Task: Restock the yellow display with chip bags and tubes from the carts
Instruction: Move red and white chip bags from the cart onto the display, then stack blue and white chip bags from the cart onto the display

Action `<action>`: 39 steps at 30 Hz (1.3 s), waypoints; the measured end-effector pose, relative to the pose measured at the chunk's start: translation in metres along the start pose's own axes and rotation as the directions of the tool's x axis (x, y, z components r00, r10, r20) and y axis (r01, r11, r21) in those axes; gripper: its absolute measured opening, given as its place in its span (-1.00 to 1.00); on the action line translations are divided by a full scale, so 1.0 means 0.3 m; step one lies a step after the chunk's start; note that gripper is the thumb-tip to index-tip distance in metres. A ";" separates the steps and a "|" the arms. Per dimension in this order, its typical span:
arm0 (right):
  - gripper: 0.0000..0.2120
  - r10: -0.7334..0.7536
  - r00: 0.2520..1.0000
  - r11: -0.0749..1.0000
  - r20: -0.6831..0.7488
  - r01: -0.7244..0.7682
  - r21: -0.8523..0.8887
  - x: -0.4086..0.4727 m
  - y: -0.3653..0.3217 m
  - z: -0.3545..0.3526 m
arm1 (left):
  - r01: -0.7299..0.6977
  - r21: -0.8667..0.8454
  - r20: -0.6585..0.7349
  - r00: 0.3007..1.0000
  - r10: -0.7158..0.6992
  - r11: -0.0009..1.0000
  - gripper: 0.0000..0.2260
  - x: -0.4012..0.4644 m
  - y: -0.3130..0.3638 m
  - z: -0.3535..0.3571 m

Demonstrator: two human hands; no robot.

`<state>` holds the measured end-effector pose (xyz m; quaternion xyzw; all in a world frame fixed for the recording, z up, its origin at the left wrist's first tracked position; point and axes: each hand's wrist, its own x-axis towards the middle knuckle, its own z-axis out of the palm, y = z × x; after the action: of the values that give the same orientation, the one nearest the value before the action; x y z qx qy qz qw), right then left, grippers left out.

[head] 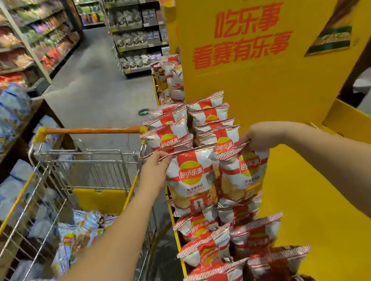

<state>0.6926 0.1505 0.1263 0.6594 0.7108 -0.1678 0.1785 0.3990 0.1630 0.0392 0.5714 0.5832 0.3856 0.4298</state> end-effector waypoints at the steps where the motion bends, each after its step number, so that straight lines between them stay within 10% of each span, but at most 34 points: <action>1: -0.75 -0.029 1.000 0.999 -0.005 0.029 -0.028 0.032 -0.009 0.011 | 0.025 -0.013 0.003 1.000 -0.025 1.000 -0.91 0.016 -0.034 0.000; 6: -0.67 -0.143 0.981 0.953 -0.132 0.100 -0.286 0.175 -0.045 0.130 | 0.099 -0.040 0.004 0.995 -0.099 0.994 -0.89 0.059 -0.126 -0.007; 15: -0.53 0.142 0.805 0.982 -0.576 -0.186 -0.019 0.202 -0.097 0.251 | 0.143 0.039 0.039 0.989 -0.144 0.989 -0.48 0.082 -0.132 0.010; 18: -0.76 0.270 0.795 0.962 -0.543 -0.206 0.177 0.174 -0.132 0.296 | 0.098 0.060 -0.047 0.994 -0.095 0.993 -0.42 0.054 -0.124 0.023; 27: -0.58 0.209 0.873 0.800 -0.441 0.107 0.590 0.047 -0.216 0.519 | 0.110 0.062 -0.182 0.978 -0.097 0.992 -0.45 -0.111 -0.134 -0.016; 33: -0.67 0.324 0.721 0.711 -0.613 0.242 0.660 -0.043 -0.399 0.578 | 0.143 0.047 -0.171 0.976 -0.133 0.989 -0.73 -0.313 -0.244 -0.080; 39: -0.79 -0.004 0.899 0.535 -0.438 0.372 0.759 -0.122 -0.699 0.619 | 0.237 -0.026 -0.111 0.965 -0.238 0.971 -0.92 -0.477 -0.384 -0.234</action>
<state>0.4918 0.0149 -0.0191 0.6016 0.6355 -0.3675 -0.3149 0.2912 0.0173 -0.0371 0.4721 0.6684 0.3667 0.4427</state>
